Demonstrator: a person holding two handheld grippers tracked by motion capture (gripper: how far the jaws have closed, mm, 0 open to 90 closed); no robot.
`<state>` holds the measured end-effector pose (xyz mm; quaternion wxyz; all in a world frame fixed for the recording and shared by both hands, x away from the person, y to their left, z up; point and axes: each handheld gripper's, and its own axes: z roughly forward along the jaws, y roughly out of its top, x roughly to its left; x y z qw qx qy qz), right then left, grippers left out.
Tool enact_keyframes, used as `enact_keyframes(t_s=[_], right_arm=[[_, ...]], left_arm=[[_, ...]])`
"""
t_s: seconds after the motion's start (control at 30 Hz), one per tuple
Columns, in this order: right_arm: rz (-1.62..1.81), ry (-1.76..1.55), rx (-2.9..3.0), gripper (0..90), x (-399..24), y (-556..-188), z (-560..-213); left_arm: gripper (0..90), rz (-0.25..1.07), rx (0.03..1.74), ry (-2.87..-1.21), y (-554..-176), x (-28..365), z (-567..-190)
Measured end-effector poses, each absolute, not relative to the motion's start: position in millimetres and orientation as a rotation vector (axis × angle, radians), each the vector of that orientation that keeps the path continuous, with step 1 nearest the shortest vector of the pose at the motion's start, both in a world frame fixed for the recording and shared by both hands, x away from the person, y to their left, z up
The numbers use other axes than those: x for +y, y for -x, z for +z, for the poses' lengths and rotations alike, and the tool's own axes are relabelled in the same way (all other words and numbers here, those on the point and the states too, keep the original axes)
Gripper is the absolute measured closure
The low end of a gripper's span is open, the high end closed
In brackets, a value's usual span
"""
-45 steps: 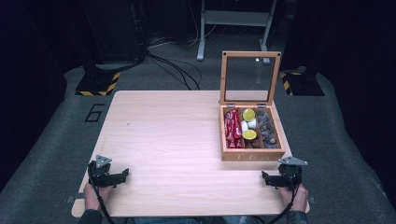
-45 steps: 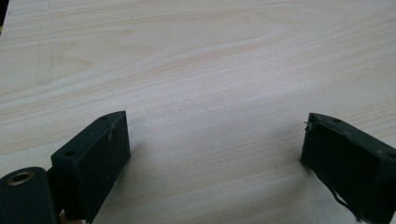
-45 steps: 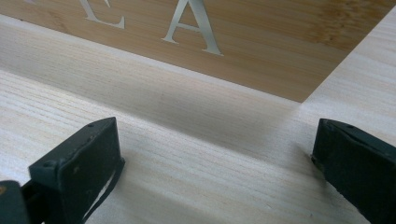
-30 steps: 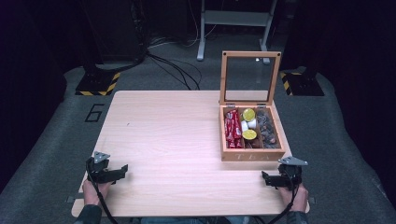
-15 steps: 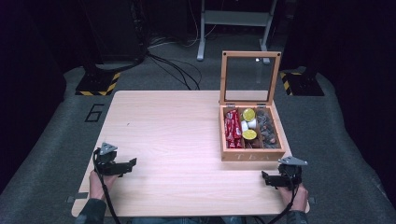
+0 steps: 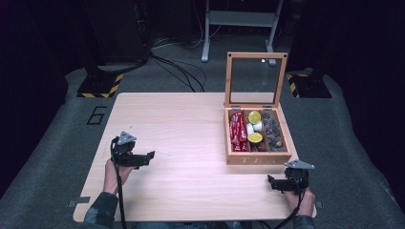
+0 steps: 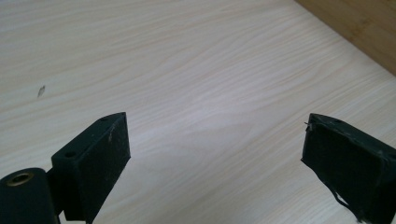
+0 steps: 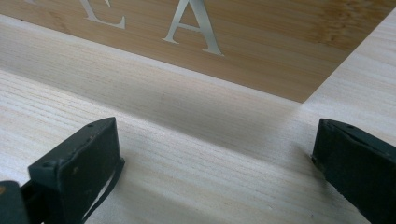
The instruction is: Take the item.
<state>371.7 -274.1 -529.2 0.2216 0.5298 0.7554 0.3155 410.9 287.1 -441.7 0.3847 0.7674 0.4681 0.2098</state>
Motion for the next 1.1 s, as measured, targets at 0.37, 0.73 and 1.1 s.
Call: enact_keyframes(t_s=[0.37, 0.73, 1.1], right_arm=[[0.872, -1.463, 2.088, 0.4, -274, -372, -529], [0.874, -1.462, 2.087, 0.4, -274, -372, -529], [0.875, -1.462, 2.086, 0.4, -274, -372, -529]], left_arm=[[8.1, 0.514, 1.092, -1.991, -428, 254, -424], [7.7, 0.468, 1.012, -2.026, -452, 211, -418], [1.5, 0.419, 0.926, -2.06, -468, 168, -406]])
